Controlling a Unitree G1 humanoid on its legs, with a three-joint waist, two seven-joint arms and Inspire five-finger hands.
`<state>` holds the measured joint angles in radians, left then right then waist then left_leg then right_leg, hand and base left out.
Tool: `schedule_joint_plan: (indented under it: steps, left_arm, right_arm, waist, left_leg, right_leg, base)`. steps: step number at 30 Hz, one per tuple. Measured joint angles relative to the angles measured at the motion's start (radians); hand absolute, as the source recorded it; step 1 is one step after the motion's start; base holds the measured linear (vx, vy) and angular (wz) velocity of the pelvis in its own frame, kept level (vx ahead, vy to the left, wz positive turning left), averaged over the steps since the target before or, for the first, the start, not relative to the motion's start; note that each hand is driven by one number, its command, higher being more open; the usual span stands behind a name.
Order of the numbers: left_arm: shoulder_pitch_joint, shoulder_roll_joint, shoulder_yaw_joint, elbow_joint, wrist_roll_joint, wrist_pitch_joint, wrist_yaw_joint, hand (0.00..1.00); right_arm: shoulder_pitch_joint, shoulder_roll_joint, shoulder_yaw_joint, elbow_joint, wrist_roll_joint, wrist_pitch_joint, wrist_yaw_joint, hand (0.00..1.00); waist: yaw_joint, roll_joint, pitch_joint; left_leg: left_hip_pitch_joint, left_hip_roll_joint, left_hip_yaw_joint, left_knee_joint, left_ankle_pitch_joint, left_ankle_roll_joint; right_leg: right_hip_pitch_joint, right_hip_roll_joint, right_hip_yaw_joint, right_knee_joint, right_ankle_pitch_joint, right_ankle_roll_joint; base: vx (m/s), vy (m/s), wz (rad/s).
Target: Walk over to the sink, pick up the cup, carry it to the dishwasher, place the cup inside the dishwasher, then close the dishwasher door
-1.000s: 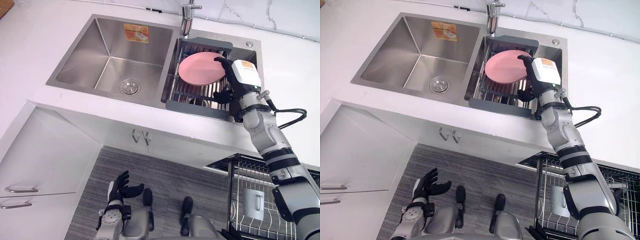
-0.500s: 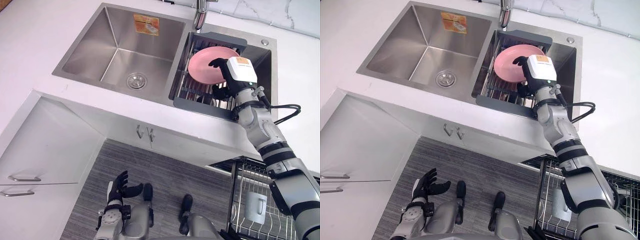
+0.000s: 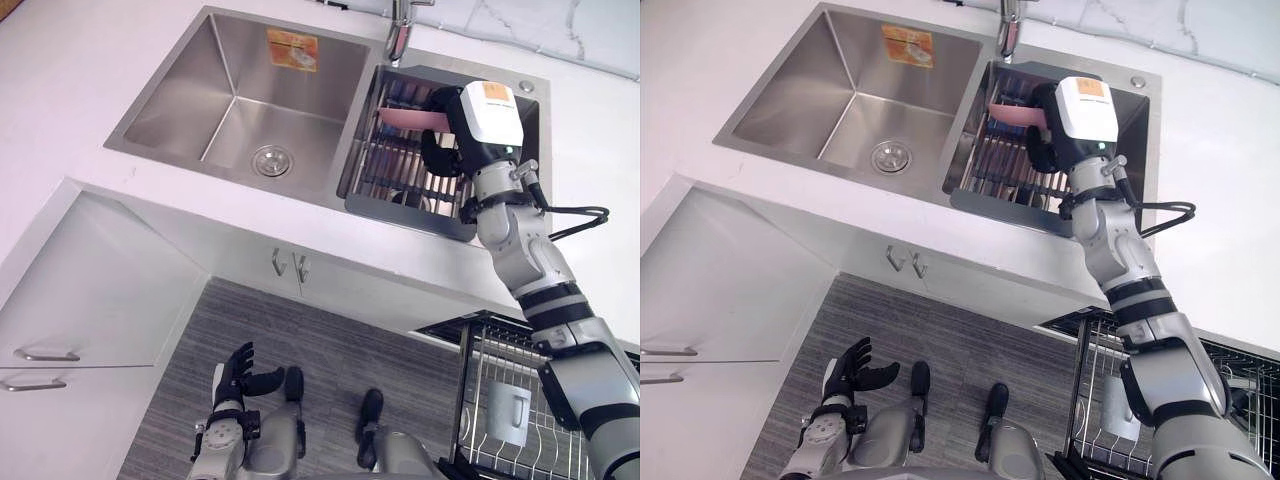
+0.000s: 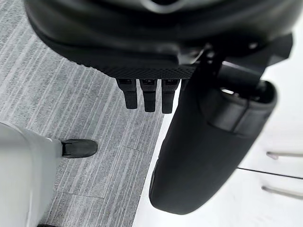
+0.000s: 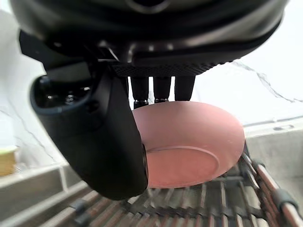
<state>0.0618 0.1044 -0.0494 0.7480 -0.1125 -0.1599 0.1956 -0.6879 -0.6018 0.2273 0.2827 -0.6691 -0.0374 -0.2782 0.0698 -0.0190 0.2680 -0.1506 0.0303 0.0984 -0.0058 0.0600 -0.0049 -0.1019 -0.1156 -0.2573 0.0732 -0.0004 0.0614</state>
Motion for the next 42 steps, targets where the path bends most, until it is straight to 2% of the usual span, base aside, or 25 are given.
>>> schedule_joint_plan:
  steps: [5, 9, 11, 13, 16, 19, 25, 30, 35, 39, 42]
  left_arm:
    - [0.007, 0.0, 0.001, 0.001, 0.018, 0.002, -0.001, 0.9]
    - [0.029, 0.009, 0.003, 0.007, 0.036, 0.004, -0.006, 0.9]
    - [0.041, 0.011, 0.002, 0.024, 0.038, 0.007, -0.009, 0.9]
    - [0.044, 0.012, 0.002, 0.032, 0.038, 0.009, -0.01, 0.9]
    - [0.056, 0.011, 0.0, 0.047, 0.054, 0.013, -0.012, 0.9]
    - [0.071, 0.01, -0.001, 0.059, 0.067, 0.013, -0.021, 0.9]
    - [0.077, 0.001, -0.003, 0.09, 0.075, 0.013, -0.028, 0.9]
    - [0.089, -0.017, -0.022, 0.09, 0.075, 0.012, -0.03, 0.9]
    - [0.079, -0.036, -0.022, 0.089, 0.075, 0.011, -0.033, 0.9]
    - [0.047, -0.034, -0.022, 0.084, 0.075, 0.005, -0.039, 0.9]
    - [0.02, -0.034, -0.023, 0.077, 0.075, 0.001, -0.043, 0.9]
  right_arm:
    - [0.127, 0.036, -0.073, -0.203, 0.001, -0.045, -0.009, 0.3]
    - [0.256, 0.076, -0.157, -0.349, 0.019, -0.061, -0.028, 0.3]
    - [0.337, 0.099, -0.215, -0.424, 0.021, -0.068, -0.036, 0.3]
    - [0.365, 0.1, -0.236, -0.446, 0.021, -0.073, -0.038, 0.3]
    - [0.495, 0.119, -0.332, -0.543, 0.022, -0.085, -0.046, 0.3]
    - [0.59, 0.143, -0.402, -0.593, 0.022, -0.093, -0.057, 0.3]
    - [0.714, 0.181, -0.544, -0.593, 0.022, -0.081, -0.081, 0.3]
    - [0.802, 0.219, -0.648, -0.48, 0.063, -0.028, -0.086, 0.3]
    - [0.819, 0.239, -0.703, -0.367, 0.139, 0.028, -0.09, 0.3]
    - [0.819, 0.239, -0.704, -0.306, 0.208, 0.033, -0.087, 0.3]
    - [0.811, 0.239, -0.703, -0.264, 0.276, 0.033, -0.07, 0.3]
  waist:
    - [-0.006, -0.012, -0.005]
    - [-0.031, -0.041, -0.023]
    - [-0.048, -0.057, -0.035]
    - [-0.059, -0.062, -0.041]
    - [-0.08, -0.067, -0.063]
    - [-0.113, -0.061, -0.088]
    - [-0.153, -0.041, -0.103]
    - [-0.202, -0.017, -0.109]
    - [-0.232, 0.032, -0.072]
    - [-0.236, 0.052, -0.012]
    - [-0.226, 0.057, 0.038]
  left_leg:
    - [0.048, 0.003, 0.046, -0.01, -0.026, 0.003]
    - [0.091, 0.0, 0.082, -0.01, -0.046, 0.006]
    - [0.122, -0.001, 0.103, -0.008, -0.053, -0.002]
    - [0.131, -0.001, 0.109, -0.008, -0.057, -0.001]
    - [0.165, -0.002, 0.155, 0.004, -0.08, -0.002]
    - [0.171, 0.001, 0.186, 0.033, -0.105, -0.001]
    - [0.169, 0.014, 0.29, 0.101, -0.16, 0.0]
    - [0.15, 0.025, 0.363, 0.165, -0.209, 0.008]
    - [0.123, 0.034, 0.417, 0.227, -0.248, 0.024]
    - [0.096, 0.035, 0.429, 0.249, -0.26, 0.02]
    - [0.054, 0.039, 0.43, 0.27, -0.261, 0.02]
  right_leg:
    - [0.018, 0.0, 0.043, 0.007, -0.003, 0.002]
    - [0.036, -0.006, 0.075, 0.02, -0.016, 0.009]
    - [0.052, -0.007, 0.094, 0.028, -0.02, 0.011]
    - [0.057, -0.007, 0.099, 0.031, -0.021, 0.012]
    - [0.07, -0.007, 0.143, 0.033, -0.023, 0.016]
    - [0.072, -0.006, 0.174, 0.034, -0.025, 0.018]
    - [0.019, 0.005, 0.286, 0.078, -0.028, 0.025]
    - [-0.021, 0.012, 0.366, 0.086, -0.021, 0.037]
    - [-0.06, 0.017, 0.424, 0.104, -0.013, 0.048]
    - [-0.095, 0.014, 0.436, 0.126, -0.018, 0.046]
    - [-0.142, 0.013, 0.433, 0.154, -0.025, 0.039]
  base:
    - [0.01, 0.014, -0.26]
    - [0.04, 0.025, -0.26]
    - [0.06, 0.025, -0.3]
    - [0.04, 0.023, -0.23]
    - [0.03, 0.033, -0.38]
    - [0.01, 0.025, -0.31]
    - [-0.02, 0.025, -0.56]
    - [0.01, 0.036, -0.45]
    - [0.02, 0.05, -0.32]
    - [-0.01, 0.023, -0.09]
    - [-0.01, 0.0, 0.01]
